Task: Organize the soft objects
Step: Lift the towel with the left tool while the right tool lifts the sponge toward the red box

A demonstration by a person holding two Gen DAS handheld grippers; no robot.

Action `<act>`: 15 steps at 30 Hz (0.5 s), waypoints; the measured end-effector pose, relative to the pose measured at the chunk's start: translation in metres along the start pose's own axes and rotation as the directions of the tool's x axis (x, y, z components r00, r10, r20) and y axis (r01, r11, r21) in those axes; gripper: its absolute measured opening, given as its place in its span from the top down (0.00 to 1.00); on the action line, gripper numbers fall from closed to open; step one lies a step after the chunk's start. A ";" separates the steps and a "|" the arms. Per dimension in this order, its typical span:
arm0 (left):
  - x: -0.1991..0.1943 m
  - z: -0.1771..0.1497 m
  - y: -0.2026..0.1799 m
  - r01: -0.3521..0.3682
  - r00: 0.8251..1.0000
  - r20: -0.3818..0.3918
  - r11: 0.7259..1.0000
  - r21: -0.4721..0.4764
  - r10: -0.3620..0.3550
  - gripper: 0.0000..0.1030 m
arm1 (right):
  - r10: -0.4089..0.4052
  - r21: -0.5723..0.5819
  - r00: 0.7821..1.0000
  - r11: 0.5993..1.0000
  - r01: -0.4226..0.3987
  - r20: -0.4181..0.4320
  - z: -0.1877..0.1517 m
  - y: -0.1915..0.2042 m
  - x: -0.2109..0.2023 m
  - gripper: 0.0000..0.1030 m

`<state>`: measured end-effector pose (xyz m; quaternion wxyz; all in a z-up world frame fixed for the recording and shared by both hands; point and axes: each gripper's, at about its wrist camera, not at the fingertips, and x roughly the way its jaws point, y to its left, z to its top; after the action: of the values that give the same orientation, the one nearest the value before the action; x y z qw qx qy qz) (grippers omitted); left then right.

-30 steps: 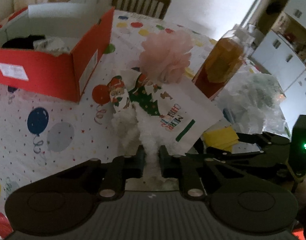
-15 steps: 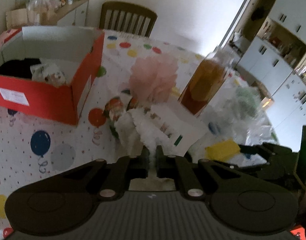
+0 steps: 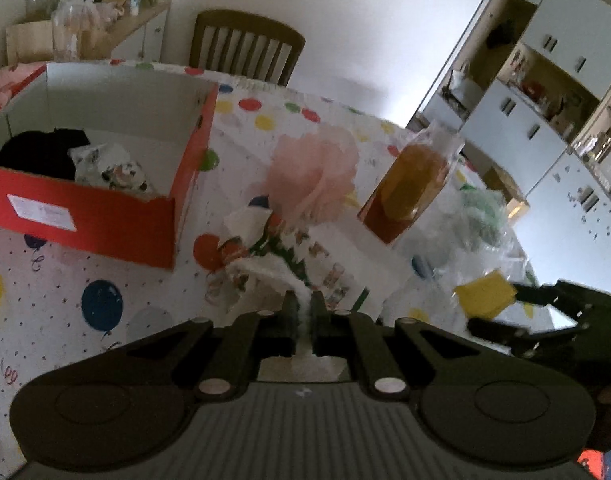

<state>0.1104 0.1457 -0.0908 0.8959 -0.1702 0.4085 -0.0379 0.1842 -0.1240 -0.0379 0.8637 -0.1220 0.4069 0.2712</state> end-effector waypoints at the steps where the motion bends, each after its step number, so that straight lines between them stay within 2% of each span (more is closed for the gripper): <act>1: 0.001 -0.002 0.002 0.000 1.000 -0.010 1.000 0.003 0.000 0.94 | 0.007 0.011 1.000 1.000 -0.007 -0.005 0.000 0.001 -0.001 0.20; 4: 0.001 -0.008 0.007 0.000 1.000 -0.031 1.000 0.029 0.001 0.94 | 0.004 0.014 1.000 1.000 -0.004 -0.015 -0.003 0.006 -0.002 0.20; 6: 0.006 -0.014 0.010 0.007 0.997 -0.079 0.998 0.066 -0.002 0.94 | 0.001 0.019 1.000 1.000 -0.001 -0.024 -0.006 0.009 -0.001 0.20; 9: 0.023 -0.030 0.020 0.036 0.978 -0.209 0.997 0.072 -0.020 0.94 | 0.007 0.040 0.999 0.999 -0.005 -0.036 -0.009 0.011 0.002 0.20; 11: 0.035 -0.043 0.024 0.036 0.963 -0.270 0.996 0.077 -0.014 0.94 | 0.010 0.045 0.999 0.999 -0.008 -0.042 -0.011 0.013 0.004 0.20; 15: 0.045 -0.056 0.031 0.020 0.949 -0.315 0.999 0.044 -0.005 0.93 | 0.023 0.044 0.998 0.999 -0.021 -0.052 -0.013 0.014 0.006 0.20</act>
<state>0.0963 0.1501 -0.1681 0.8229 -0.1437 0.5440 -0.0796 0.1714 -0.1161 -0.0509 0.8521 -0.1058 0.4367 0.2682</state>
